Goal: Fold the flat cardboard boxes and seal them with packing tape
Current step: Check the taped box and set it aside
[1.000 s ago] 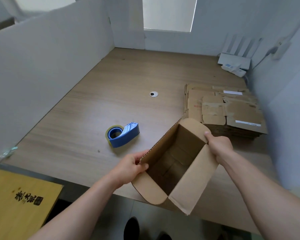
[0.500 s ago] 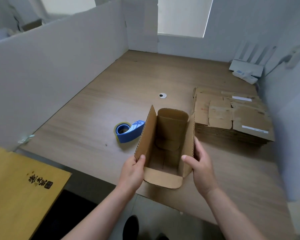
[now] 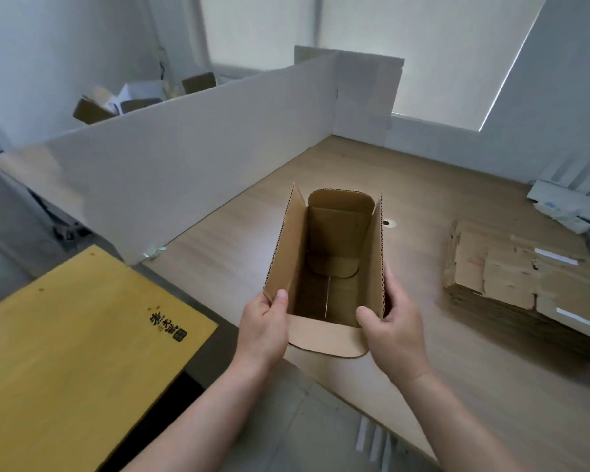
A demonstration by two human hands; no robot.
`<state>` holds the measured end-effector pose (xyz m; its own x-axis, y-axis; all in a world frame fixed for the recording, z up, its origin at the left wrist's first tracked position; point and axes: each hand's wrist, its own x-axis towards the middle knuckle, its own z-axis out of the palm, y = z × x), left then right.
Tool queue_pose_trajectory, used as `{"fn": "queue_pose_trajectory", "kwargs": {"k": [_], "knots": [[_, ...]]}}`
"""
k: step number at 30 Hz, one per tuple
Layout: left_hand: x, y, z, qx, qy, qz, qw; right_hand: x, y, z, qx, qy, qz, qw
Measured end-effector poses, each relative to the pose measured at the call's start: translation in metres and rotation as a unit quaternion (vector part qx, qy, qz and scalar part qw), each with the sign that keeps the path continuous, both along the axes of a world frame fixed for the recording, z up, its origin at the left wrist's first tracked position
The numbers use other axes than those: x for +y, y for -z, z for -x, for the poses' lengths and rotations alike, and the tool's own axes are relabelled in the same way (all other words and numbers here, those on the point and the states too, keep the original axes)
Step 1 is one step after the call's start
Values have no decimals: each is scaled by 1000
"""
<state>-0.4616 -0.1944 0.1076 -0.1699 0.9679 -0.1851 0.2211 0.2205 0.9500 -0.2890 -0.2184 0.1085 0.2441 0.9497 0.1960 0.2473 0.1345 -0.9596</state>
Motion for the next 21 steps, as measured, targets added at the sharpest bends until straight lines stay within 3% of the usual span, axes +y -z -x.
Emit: {"fn": "queue_pose_trajectory", "kwargs": {"k": [8, 21], "knots": [[-19, -24, 164, 63, -53, -75, 994, 25, -15, 156, 4, -97, -3, 995], [-75, -17, 369, 125, -208, -32, 970, 41, -6, 381, -70, -316, 40, 945]]}}
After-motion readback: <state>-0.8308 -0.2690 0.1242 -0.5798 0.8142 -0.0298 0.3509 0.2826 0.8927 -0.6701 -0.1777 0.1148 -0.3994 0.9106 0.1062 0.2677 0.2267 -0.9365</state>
